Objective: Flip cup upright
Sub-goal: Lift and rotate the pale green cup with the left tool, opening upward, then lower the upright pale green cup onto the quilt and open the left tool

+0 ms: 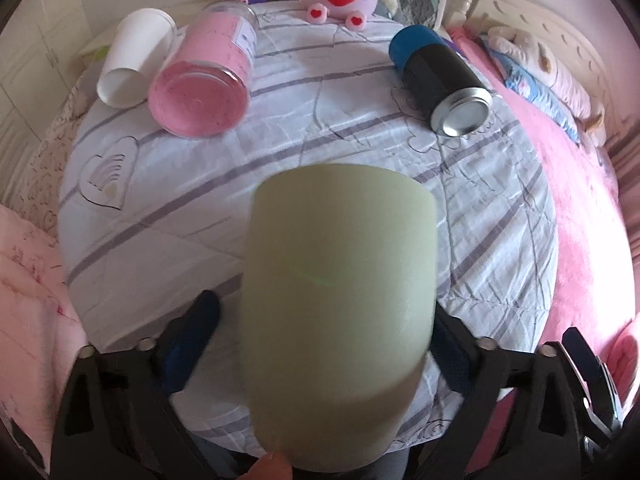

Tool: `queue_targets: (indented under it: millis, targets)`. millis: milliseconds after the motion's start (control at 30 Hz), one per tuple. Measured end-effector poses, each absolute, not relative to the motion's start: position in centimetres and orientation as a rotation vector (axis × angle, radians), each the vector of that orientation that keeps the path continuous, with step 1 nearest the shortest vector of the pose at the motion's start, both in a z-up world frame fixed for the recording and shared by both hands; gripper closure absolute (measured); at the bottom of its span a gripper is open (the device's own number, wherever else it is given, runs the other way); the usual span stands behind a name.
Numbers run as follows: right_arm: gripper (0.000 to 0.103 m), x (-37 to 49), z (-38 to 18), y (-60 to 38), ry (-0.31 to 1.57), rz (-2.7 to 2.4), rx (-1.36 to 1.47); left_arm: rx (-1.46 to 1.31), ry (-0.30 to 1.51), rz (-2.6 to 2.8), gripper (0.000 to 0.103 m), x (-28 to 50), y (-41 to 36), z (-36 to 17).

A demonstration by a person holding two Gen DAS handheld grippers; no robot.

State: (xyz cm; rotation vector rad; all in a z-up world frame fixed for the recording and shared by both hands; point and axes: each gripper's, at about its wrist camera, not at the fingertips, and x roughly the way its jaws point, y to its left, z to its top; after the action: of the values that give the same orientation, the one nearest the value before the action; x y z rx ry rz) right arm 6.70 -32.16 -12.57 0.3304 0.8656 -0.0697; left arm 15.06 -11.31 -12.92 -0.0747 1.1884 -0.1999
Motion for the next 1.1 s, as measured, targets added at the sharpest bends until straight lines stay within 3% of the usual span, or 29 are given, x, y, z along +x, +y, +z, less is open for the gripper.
queue_targets:
  millis: [100,367,800,1100]
  targets:
    - [0.019,6.4,-12.4,-32.4,0.861,-0.073,0.330,-0.066,1.184,-0.230,0.024,14.9,-12.0,-12.9]
    - [0.019,5.3,-11.8,-33.4,0.844,-0.109,0.341,-0.006,1.120,-0.240,0.024,14.9,-12.4,-11.6]
    - [0.019,5.4,-11.4,-32.2,0.851,-0.106,0.304,0.116,0.570,-0.187,0.024,14.0,-11.7,-10.0]
    - [0.019,5.5,-11.2,-31.1,0.867,-0.111,0.268,0.135,0.516,-0.194,0.024,12.2,-11.8,-12.2]
